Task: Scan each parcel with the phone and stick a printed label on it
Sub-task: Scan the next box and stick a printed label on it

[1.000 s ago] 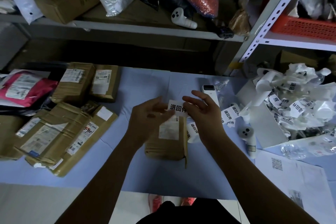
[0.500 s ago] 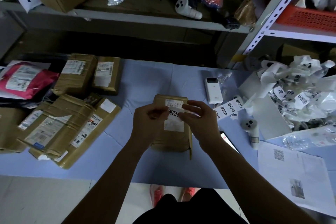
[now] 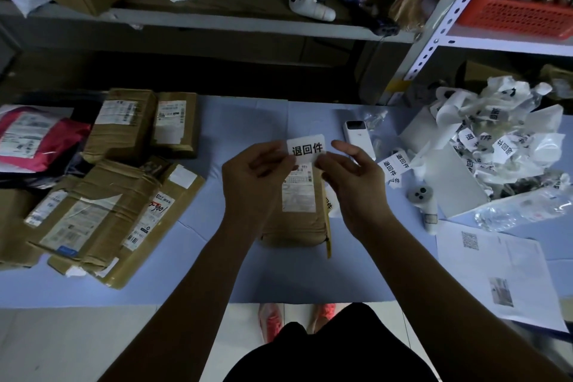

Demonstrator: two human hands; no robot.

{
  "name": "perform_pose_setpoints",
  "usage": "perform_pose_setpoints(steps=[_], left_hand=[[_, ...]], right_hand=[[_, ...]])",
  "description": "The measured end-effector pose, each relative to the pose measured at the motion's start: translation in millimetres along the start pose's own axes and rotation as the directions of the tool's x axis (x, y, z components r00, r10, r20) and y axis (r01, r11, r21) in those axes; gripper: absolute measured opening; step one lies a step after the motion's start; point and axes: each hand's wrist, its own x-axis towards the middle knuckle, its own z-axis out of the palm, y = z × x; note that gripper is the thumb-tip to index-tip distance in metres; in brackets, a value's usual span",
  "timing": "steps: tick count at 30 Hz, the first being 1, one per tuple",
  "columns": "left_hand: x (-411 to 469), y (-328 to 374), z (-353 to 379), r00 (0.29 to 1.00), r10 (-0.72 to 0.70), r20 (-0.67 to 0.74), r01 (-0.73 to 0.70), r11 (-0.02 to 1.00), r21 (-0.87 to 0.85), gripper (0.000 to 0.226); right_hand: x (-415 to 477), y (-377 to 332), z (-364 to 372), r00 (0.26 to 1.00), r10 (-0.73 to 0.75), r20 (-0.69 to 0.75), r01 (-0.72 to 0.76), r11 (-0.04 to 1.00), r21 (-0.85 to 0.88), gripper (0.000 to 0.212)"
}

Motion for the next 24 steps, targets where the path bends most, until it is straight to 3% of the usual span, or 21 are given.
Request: perform_pose_setpoints(steps=[5, 9, 12, 15, 20, 24], left_hand=[[1.9, 13.5, 3.2, 0.988, 0.147, 0.038, -0.147, 0.989, -0.023, 0.028], [5.9, 19.0, 6.0, 0.971, 0.233, 0.049, -0.236, 0.97, 0.054, 0.027], [9.1, 10.9, 4.9, 0.979, 0.193, 0.06, -0.199, 0.971, 0.133, 0.028], [4.5, -13.4, 4.4, 0.995, 0.082, 0.049, -0.092, 0.961, 0.261, 0.026], [-16.6, -72.2, 7.4, 0.999, -0.045, -0.012, 0.044, 0.825, 0.563, 0.018], [-26.4, -98.6, 9.7, 0.995, -0.089, 0.046, 0.035, 0.736, 0.676, 0.01]], right_hand=[[-0.1, -6.8, 1.3, 0.999, -0.039, 0.005, 0.038, 0.993, 0.109, 0.04], [-1.0, -9.9, -2.1, 0.999, -0.052, 0.016, 0.05, 0.993, 0.108, 0.035], [0.3, -7.5, -7.7, 0.999, -0.045, -0.003, 0.045, 0.999, -0.002, 0.029], [3.2, 14.9, -13.9, 0.996, -0.015, -0.084, -0.005, 0.973, -0.23, 0.021], [6.0, 91.0, -26.5, 0.981, -0.011, -0.192, -0.122, 0.74, -0.662, 0.011], [4.2, 125.5, -32.7, 0.998, -0.053, -0.046, -0.013, 0.506, -0.862, 0.015]])
